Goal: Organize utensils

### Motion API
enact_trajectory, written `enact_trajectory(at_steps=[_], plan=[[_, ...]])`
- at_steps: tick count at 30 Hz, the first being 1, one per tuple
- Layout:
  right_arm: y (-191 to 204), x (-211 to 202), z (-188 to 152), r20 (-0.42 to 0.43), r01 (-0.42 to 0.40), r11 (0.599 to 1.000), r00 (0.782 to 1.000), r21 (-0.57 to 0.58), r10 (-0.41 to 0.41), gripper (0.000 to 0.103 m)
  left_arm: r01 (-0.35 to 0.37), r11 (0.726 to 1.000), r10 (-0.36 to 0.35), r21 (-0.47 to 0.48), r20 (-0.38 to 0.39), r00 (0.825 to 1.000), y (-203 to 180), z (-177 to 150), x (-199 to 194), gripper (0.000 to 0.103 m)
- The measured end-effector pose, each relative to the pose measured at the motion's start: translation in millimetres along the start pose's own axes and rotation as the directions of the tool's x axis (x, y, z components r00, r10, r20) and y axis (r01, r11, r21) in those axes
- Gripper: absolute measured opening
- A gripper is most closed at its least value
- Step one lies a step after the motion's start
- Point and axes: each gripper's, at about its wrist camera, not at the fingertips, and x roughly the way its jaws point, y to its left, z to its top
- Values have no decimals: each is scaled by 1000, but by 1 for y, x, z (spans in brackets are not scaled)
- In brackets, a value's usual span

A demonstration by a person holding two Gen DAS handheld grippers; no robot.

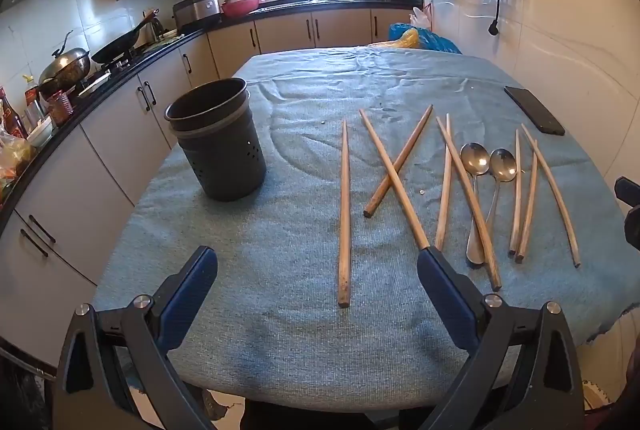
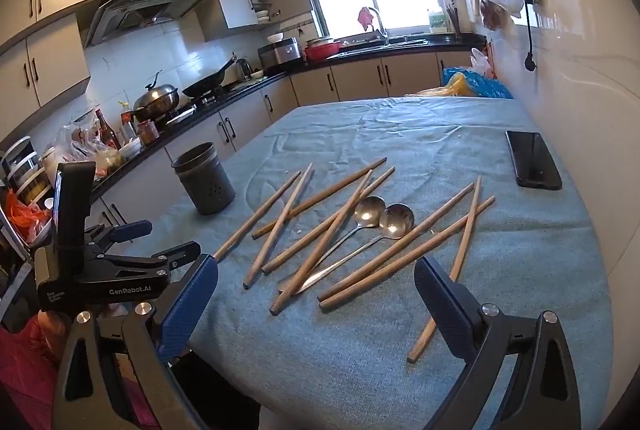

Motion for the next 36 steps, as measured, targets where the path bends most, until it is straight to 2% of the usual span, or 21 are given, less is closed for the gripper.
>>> enact_trajectory(at_steps=[26, 30, 35, 36], plan=[[0, 6, 0, -31, 15, 999, 999, -41, -17, 100, -1, 1000, 1, 9, -1, 1000, -2, -1, 1, 100], [-6, 9, 3, -57, 14, 998, 998, -56, -17, 95, 5, 1000, -5, 16, 3, 1000, -4, 0, 0, 100], [-18, 17, 15, -73, -4, 996, 997, -85, -2, 82, 29, 999, -29, 32, 5, 1000, -5, 9, 2, 100], [-21, 20, 18, -92, -12, 996, 996, -84, 4, 76, 37, 999, -37, 35, 3, 999, -6, 10, 2, 100]])
